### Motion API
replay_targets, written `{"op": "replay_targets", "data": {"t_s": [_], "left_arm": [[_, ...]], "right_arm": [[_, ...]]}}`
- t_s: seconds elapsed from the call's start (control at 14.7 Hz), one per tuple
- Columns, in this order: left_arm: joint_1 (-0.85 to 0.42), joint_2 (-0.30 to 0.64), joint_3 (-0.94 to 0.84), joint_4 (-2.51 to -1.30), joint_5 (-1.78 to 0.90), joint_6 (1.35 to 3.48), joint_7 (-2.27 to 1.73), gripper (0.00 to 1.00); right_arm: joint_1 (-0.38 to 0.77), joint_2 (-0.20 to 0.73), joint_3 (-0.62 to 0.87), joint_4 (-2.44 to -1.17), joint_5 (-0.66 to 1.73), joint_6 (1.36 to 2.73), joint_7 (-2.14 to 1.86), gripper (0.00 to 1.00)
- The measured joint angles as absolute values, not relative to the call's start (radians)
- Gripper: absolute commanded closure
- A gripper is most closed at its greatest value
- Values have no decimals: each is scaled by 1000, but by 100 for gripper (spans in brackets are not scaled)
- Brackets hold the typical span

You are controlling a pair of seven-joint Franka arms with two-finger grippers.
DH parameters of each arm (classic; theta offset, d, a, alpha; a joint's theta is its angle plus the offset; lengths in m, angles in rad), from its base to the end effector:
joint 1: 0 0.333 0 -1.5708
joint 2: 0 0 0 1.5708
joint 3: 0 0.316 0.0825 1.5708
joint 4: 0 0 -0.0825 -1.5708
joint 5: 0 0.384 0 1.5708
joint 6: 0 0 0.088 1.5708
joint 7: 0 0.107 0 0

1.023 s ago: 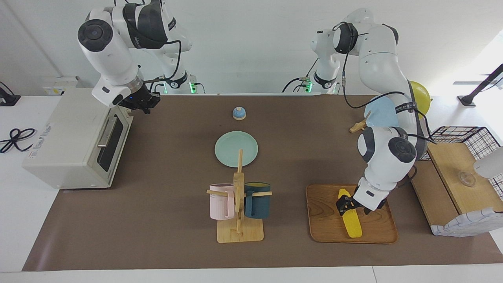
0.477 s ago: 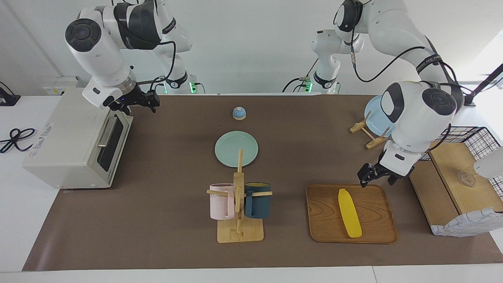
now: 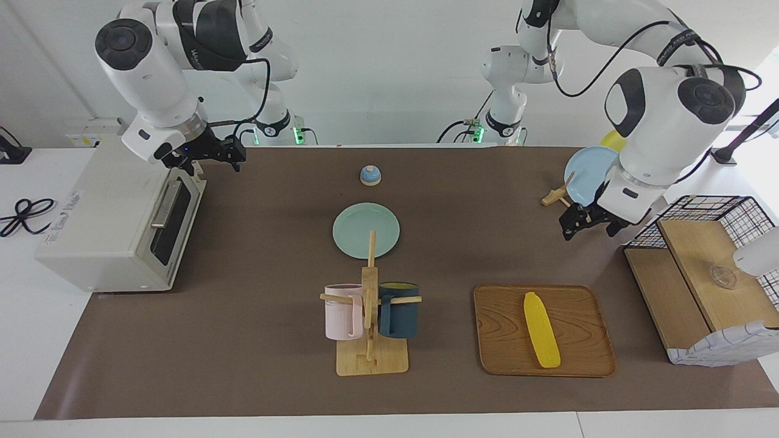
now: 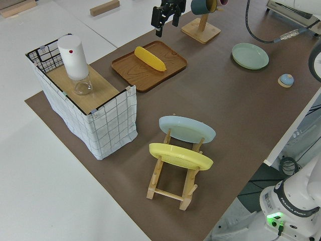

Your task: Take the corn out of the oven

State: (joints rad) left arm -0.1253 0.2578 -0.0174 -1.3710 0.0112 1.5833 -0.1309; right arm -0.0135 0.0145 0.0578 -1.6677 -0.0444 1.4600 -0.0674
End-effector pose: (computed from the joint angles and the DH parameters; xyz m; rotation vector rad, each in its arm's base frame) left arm 0.6255 -0.0873 0.5668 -3.1279 0.0183 0.0690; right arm 0.5398 0.0186 0.5634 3.0766 0.1722 -0.3445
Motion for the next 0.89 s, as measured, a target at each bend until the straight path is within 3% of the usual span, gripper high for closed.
{"op": "replay_targets", "data": {"t_s": [0.48,0.89], "left_arm": [[-126,-39,-19,-1621,11,1511,-131,0],[-126,-68,-27,-1666,-2,1509,-131,0]], "right_arm": [[-20,-1,56,-1660,-44,1457,-67,0],[-36,-8,49,-1660,-44,1457,-67,0]]}}
